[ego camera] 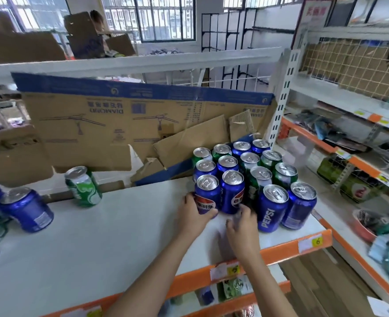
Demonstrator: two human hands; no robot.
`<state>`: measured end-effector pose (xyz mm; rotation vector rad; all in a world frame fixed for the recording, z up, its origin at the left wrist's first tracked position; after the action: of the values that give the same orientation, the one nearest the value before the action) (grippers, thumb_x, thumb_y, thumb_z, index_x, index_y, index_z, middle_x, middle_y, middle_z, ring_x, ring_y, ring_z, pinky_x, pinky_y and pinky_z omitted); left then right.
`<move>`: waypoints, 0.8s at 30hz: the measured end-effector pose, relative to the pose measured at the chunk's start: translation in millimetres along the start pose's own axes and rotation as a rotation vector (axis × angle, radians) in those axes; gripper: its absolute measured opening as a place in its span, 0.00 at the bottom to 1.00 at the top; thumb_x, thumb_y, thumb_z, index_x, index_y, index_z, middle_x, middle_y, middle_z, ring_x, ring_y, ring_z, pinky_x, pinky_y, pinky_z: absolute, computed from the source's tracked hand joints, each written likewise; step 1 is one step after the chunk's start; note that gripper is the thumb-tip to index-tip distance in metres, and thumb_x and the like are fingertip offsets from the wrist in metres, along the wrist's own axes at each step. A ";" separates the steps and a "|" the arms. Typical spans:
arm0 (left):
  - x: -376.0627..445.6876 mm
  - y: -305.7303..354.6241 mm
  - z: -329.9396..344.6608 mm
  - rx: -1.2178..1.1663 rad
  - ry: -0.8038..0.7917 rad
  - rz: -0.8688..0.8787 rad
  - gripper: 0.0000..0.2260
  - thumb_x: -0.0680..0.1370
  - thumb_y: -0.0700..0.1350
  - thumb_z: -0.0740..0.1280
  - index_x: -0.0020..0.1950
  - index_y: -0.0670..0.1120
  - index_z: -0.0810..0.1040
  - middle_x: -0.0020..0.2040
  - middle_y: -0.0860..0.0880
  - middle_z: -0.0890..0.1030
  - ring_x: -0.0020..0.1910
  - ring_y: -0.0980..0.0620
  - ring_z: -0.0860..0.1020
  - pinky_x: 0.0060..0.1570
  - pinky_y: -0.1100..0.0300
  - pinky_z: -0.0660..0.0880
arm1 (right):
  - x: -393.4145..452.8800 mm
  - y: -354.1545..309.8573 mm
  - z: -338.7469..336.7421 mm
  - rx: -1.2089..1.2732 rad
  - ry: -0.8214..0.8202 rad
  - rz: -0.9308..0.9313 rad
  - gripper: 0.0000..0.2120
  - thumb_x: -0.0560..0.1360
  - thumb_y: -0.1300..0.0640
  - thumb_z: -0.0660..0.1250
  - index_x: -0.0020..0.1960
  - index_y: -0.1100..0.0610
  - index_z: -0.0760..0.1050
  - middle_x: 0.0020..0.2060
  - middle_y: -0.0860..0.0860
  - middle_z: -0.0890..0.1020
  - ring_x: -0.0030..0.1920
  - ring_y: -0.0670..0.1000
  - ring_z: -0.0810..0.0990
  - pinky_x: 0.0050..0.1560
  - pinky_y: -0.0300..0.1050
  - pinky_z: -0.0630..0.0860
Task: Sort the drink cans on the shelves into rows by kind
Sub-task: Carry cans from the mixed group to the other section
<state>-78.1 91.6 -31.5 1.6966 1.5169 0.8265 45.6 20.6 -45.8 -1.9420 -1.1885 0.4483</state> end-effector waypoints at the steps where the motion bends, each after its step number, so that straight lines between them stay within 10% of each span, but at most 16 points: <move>1: -9.2 -3.8 -6.7 0.005 0.007 0.009 0.29 0.70 0.48 0.74 0.66 0.44 0.67 0.64 0.47 0.73 0.60 0.49 0.74 0.57 0.54 0.73 | -8.6 1.8 -0.5 -0.004 0.002 -0.023 0.21 0.75 0.64 0.64 0.67 0.63 0.66 0.59 0.58 0.70 0.59 0.57 0.71 0.56 0.43 0.67; 6: -72.9 -43.9 -96.0 0.131 0.199 0.085 0.11 0.75 0.43 0.69 0.57 0.48 0.76 0.50 0.52 0.80 0.46 0.57 0.77 0.49 0.60 0.75 | -45.3 -2.1 12.7 0.022 -0.155 -0.146 0.11 0.76 0.60 0.65 0.58 0.56 0.74 0.51 0.48 0.72 0.51 0.53 0.78 0.53 0.49 0.76; 24: -196.3 -196.2 -357.2 0.255 0.671 -0.331 0.12 0.76 0.43 0.68 0.59 0.45 0.76 0.51 0.48 0.79 0.48 0.51 0.77 0.51 0.57 0.73 | -101.1 -169.2 158.4 -0.009 -0.585 -0.548 0.12 0.76 0.58 0.66 0.59 0.54 0.73 0.53 0.47 0.75 0.46 0.44 0.75 0.47 0.40 0.74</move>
<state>-503.3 -59.7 -1.2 1.3271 2.3647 1.1193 -205.0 44.8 -22.4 -1.4303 -2.0172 0.7326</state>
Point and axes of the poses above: each hand's wrist, its own x-axis towards the middle knuckle, its own z-axis out of the palm, y = z × x, the point moved 2 cm from there along x, towards the middle knuckle
